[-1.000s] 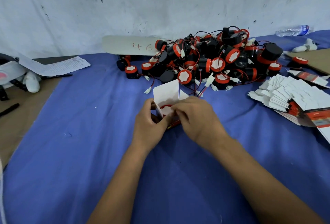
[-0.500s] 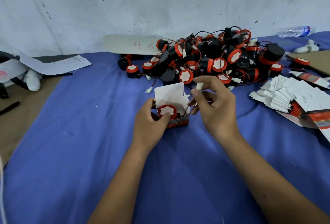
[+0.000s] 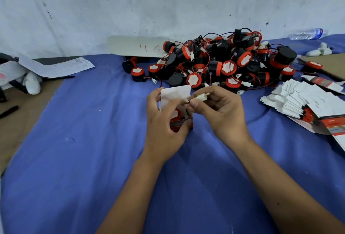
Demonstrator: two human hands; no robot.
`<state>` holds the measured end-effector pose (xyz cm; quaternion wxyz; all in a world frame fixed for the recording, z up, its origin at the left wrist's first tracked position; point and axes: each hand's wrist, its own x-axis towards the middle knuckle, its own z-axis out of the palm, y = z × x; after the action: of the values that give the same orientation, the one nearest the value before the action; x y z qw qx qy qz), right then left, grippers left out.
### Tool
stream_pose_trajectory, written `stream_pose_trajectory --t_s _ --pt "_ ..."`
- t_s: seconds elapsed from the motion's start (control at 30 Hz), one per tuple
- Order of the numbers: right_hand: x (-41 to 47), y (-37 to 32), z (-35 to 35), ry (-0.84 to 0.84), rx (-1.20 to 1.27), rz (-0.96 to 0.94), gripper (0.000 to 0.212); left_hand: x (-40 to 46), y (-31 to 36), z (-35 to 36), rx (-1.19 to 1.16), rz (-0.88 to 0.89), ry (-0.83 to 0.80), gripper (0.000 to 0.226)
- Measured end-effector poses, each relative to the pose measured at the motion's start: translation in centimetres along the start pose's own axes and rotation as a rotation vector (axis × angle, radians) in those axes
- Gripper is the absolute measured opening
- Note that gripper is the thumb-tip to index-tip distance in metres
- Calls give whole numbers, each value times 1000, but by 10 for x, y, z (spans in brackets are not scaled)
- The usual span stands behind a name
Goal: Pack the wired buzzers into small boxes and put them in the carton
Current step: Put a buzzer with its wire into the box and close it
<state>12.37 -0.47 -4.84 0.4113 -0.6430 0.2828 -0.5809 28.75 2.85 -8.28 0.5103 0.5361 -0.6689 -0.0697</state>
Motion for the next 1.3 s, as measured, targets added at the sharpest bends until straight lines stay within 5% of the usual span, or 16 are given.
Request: stream_pose_trajectory --t_s 0.17,0.3,0.5,0.73,0.9,1.07,1.2,1.3 --pt "0 0 0 -109 169 91 13 1 -5 0 87 -52 40 21" --pt "0 4 3 -109 69 63 7 -1 -4 4 173 -19 72 16" --pt "-3 12 1 20 -635 -217 9 0 0 10 252 -57 115 20" --pt "-2 11 11 44 -967 -323 9 1 4 9 204 -123 114 38" --pt "-2 11 9 160 -759 -242 7 -1 4 8 263 -61 76 29" --pt "-4 10 11 30 -546 -185 13 -3 4 9 319 25 77 6" --pt "-3 5 9 -56 -257 -20 18 -3 5 8 252 -11 66 6" --pt "-2 5 9 -97 -289 25 17 -2 4 7 174 -70 24 11"
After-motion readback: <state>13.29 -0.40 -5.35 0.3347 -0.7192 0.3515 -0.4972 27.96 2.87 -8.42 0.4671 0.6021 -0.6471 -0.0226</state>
